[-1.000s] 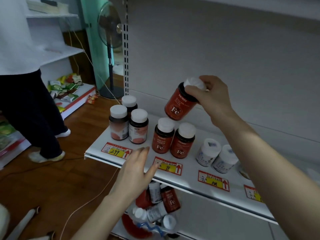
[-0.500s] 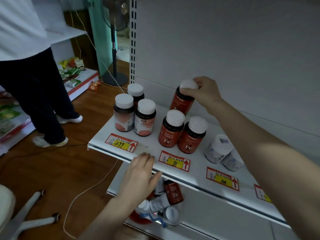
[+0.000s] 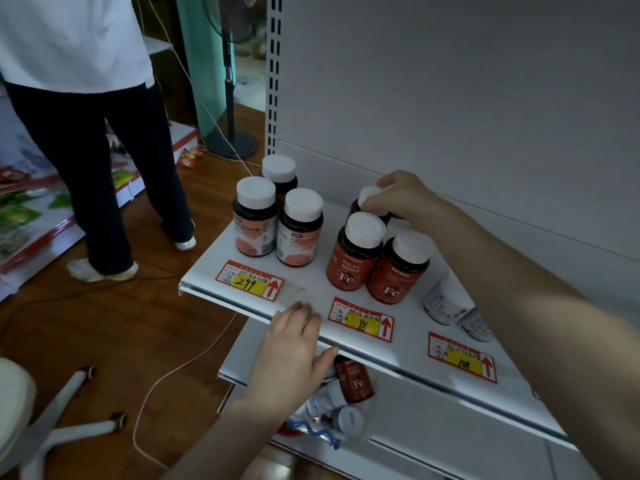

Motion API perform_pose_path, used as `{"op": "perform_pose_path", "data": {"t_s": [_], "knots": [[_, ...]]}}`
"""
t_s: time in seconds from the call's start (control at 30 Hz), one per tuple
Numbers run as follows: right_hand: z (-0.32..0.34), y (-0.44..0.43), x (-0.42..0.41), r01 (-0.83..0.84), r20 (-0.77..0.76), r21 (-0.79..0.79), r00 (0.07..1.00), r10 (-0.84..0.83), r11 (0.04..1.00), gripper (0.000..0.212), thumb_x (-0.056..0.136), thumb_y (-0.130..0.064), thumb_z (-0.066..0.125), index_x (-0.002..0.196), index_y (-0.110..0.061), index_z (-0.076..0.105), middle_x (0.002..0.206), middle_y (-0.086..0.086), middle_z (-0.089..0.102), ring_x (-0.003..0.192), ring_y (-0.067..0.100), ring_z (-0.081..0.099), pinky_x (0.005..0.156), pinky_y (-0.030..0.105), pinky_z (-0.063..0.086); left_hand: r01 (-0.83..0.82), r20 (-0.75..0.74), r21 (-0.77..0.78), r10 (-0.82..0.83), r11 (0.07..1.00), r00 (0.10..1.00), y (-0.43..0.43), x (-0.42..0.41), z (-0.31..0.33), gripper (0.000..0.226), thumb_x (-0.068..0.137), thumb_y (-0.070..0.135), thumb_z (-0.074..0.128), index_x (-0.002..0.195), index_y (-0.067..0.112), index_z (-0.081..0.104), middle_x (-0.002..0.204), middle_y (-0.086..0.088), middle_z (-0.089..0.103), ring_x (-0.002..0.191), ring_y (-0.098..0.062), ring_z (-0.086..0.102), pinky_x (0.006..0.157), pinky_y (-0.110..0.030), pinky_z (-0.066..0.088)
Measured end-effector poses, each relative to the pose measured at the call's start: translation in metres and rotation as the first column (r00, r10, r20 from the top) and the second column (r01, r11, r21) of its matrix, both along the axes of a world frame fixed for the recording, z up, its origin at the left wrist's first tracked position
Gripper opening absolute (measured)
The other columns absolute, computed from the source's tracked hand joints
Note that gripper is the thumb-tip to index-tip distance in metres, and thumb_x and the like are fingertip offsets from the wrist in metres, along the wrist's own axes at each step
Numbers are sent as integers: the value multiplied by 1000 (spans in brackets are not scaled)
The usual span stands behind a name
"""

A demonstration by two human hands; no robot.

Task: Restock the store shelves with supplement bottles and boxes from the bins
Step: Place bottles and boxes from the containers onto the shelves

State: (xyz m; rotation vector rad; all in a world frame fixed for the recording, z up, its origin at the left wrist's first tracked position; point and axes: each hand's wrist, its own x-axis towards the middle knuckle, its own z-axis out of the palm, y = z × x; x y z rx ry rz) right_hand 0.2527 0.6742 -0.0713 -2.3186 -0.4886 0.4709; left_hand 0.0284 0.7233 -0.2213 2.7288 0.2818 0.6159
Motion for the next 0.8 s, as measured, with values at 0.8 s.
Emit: {"op": "perform_pose_path", "data": {"t_s": [0.8], "knots": [[13, -74, -69, -43, 563, 212, 822, -86, 976, 22, 94, -16, 49, 106, -8, 65, 112, 0, 64, 100, 4, 52, 76, 3, 33, 150, 169, 64, -159, 987, 973, -29, -26, 28, 39, 84, 31, 49, 94, -2, 69, 93, -16, 68, 90, -31, 65, 87, -38, 46]]}}
